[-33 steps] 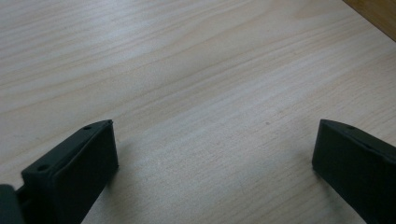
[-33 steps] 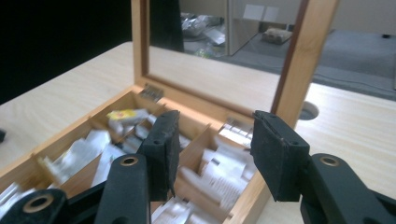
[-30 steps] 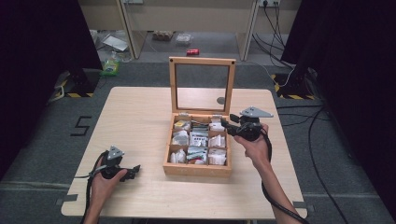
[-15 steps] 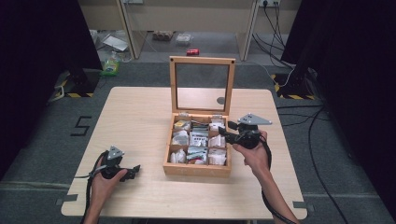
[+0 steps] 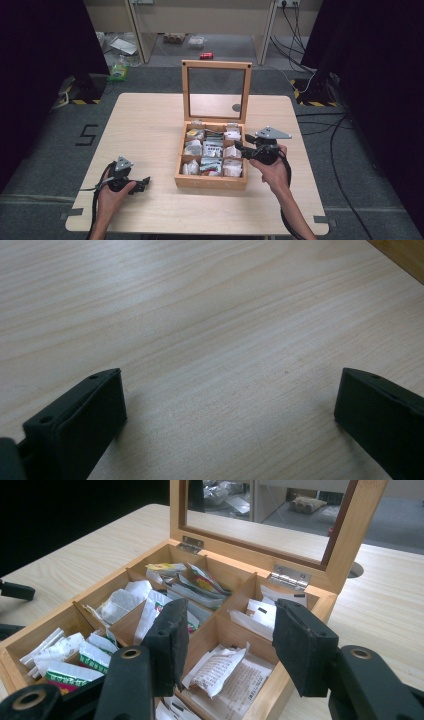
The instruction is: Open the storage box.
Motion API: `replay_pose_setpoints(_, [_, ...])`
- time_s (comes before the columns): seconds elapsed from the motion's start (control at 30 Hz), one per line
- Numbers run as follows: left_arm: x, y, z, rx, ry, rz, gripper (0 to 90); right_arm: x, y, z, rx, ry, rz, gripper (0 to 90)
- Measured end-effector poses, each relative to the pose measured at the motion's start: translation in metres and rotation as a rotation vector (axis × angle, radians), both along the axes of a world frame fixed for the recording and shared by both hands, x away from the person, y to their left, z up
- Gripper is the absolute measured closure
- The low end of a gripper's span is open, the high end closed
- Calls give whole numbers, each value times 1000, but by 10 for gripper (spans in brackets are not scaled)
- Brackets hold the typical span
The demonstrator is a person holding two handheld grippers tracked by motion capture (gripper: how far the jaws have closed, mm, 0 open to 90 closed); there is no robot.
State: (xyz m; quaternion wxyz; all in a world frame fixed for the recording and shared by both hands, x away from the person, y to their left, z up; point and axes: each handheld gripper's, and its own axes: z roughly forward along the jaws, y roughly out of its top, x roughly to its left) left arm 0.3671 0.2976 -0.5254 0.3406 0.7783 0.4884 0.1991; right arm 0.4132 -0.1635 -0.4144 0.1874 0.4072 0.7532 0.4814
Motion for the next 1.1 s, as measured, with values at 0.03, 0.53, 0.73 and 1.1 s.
replay_pose_setpoints(0.03, [0, 0, 0, 0, 0, 0, 0, -1, 0, -1, -16, 3, 0, 485])
replay_pose_setpoints(0.53, [0, 0, 0, 0, 0, 0, 0, 1, 0, -18, -44, 67, 8, 486])
replay_pose_setpoints(0.73, [0, 0, 0, 0, 0, 0, 0, 3, 3, -24, -50, 83, 17, 486])
replay_pose_setpoints(1.1, [0, 0, 0, 0, 0, 0, 0, 9, 8, -25, -59, 96, 25, 486])
